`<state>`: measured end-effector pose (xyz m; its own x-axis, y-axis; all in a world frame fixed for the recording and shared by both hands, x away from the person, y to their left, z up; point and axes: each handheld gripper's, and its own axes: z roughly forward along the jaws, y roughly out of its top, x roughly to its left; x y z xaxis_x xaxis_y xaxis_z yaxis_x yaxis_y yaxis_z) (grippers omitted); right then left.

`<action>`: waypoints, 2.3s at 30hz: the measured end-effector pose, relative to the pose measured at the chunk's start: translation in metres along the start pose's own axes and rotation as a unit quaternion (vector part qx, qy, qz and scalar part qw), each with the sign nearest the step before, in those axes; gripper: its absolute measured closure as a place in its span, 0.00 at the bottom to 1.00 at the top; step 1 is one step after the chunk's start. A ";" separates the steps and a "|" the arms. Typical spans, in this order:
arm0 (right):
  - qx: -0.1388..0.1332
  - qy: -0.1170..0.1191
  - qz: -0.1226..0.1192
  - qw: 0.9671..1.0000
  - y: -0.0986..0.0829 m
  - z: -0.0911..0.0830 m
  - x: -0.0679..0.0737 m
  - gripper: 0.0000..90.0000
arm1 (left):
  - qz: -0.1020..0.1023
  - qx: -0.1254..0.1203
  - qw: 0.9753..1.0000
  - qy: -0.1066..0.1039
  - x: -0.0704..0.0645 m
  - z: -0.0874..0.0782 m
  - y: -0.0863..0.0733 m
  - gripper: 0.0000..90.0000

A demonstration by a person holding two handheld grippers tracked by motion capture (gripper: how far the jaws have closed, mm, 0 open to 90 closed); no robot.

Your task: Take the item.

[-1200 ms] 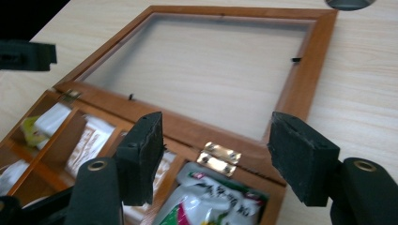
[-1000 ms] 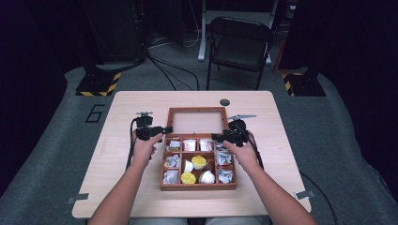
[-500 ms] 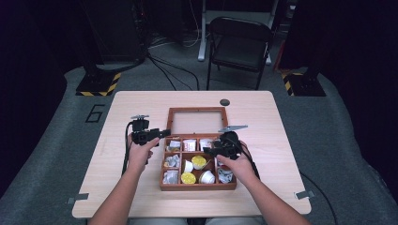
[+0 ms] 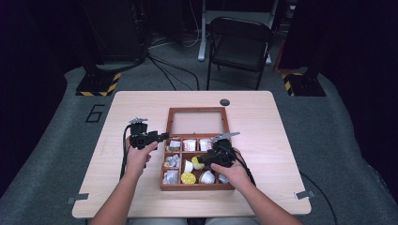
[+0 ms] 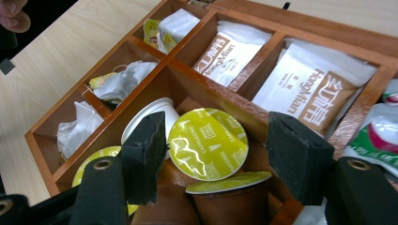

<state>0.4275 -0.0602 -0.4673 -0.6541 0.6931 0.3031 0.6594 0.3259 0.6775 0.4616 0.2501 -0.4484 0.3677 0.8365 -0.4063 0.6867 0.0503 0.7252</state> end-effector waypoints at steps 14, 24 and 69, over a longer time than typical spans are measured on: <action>0.024 -0.026 -0.010 0.999 -0.005 0.013 0.007 0.50 | 0.005 -0.007 1.000 -0.002 0.002 -0.009 -0.002 0.38; 0.028 -0.044 -0.055 0.997 -0.007 0.019 0.013 0.51 | -0.010 -0.009 1.000 -0.004 0.004 -0.010 -0.005 0.38; 0.044 -0.012 -0.041 0.998 -0.002 0.018 0.014 0.41 | -0.011 -0.014 1.000 -0.005 0.005 -0.013 -0.006 0.38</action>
<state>0.4238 -0.0391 -0.4762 -0.6993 0.6760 0.2325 0.6343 0.4368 0.6379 0.4515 0.2607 -0.4476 0.3587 0.8294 -0.4284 0.6772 0.0847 0.7309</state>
